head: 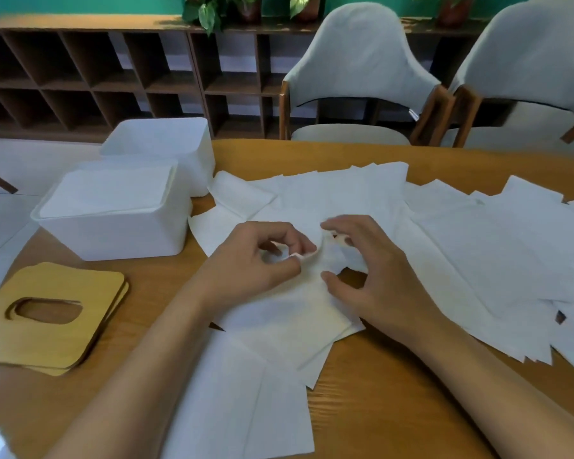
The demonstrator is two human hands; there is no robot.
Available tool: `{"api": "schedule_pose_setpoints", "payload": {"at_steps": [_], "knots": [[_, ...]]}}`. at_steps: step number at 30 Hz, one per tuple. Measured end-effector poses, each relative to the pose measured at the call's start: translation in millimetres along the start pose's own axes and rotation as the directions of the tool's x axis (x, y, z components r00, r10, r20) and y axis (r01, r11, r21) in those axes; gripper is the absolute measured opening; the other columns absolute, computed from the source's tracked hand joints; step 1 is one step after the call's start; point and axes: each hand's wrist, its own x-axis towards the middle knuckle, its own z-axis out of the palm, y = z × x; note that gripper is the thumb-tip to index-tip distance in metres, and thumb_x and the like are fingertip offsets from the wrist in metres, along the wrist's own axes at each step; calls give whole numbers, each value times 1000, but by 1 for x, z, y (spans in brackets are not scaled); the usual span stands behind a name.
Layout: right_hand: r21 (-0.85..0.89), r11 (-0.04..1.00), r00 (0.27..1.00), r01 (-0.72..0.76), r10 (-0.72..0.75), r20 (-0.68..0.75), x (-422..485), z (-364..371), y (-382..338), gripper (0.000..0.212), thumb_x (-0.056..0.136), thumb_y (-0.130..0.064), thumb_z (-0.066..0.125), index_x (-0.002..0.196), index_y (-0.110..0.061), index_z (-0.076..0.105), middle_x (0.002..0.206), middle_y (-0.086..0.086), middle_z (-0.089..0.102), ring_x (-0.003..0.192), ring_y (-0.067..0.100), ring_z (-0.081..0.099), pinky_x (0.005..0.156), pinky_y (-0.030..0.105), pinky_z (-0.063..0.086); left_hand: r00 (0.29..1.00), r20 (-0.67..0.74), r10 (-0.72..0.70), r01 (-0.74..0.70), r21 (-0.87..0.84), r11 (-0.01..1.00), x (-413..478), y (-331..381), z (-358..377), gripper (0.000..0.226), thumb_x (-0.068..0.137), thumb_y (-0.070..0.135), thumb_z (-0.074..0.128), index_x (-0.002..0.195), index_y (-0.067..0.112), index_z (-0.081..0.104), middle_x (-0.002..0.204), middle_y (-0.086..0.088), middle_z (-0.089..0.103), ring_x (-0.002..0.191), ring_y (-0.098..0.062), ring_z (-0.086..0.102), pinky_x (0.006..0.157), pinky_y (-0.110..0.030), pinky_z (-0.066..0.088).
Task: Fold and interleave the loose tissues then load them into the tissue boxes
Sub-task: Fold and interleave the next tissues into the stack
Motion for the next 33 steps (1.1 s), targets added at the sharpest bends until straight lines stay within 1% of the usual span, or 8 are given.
{"api": "schedule_pose_setpoints", "payload": {"at_steps": [3, 6, 9, 14, 18, 24, 29, 33], "knots": [[33, 999, 999, 30, -31, 12, 5, 2, -1, 48, 87, -32, 79, 130, -35, 59, 152, -27, 37, 144, -1, 30, 112, 17, 29, 998, 28, 57, -49, -244, 968, -1, 1, -2, 9, 93, -4, 61, 86, 0, 65, 101, -4, 79, 103, -20, 74, 91, -31, 57], [143, 990, 997, -1, 13, -82, 5, 2, -2, 16, 88, -35, 77, 102, -30, 72, 132, -29, 59, 132, -3, 48, 107, 25, 45, 992, -104, 68, -98, -318, 943, -1, 0, -8, 5, 93, 2, 66, 88, 2, 68, 88, -5, 74, 86, -13, 69, 79, -21, 51], [243, 964, 982, -103, 138, -130, 2, -4, -4, 17, 85, -48, 73, 96, -35, 73, 100, -24, 70, 104, 4, 63, 89, 33, 58, 974, -222, 49, -108, -261, 959, 2, -6, -9, 10, 97, 7, 71, 90, 13, 73, 83, 3, 71, 80, -12, 64, 76, -21, 51], [255, 960, 963, -119, 174, -206, 4, -11, -8, 35, 87, -41, 76, 119, -41, 63, 108, -34, 61, 104, 1, 59, 70, 24, 58, 943, -332, 7, -86, -222, 971, 6, -15, -4, 7, 99, 17, 72, 96, 22, 76, 89, -1, 75, 83, -21, 67, 75, -31, 52], [379, 920, 987, -95, 136, -82, 2, -12, -6, 63, 88, -25, 78, 137, -40, 42, 128, -40, 50, 122, 1, 55, 76, 23, 59, 927, -372, -51, -17, -178, 984, 6, -23, 3, 14, 99, 21, 71, 110, 28, 77, 91, 6, 75, 74, -9, 61, 69, -20, 47], [491, 862, 992, -126, 110, 62, -1, -15, -3, 33, 90, -11, 73, 120, -24, 74, 139, -16, 61, 134, 0, 48, 101, 26, 50, 879, -475, -47, -39, -169, 985, 8, -23, 6, 14, 98, 17, 73, 109, 26, 72, 84, 1, 72, 75, -8, 62, 70, -18, 46], [538, 818, 978, -204, 200, 67, -2, -14, -6, 26, 89, -10, 74, 111, -23, 78, 115, -4, 71, 102, 4, 63, 78, 13, 51, 852, -524, 10, -92, -130, 987, 9, -22, 7, 13, 102, 11, 65, 108, 22, 67, 103, 9, 69, 95, -9, 65, 76, -23, 53], [520, 830, 977, -201, 206, 48, -1, -14, -8, 28, 92, -14, 71, 115, -28, 76, 118, -29, 68, 112, -9, 58, 88, 9, 47, 909, -415, 32, -102, -148, 984, 7, -21, 11, 15, 102, 4, 61, 108, 18, 61, 106, 15, 63, 94, -29, 62, 74, -32, 50]]}}
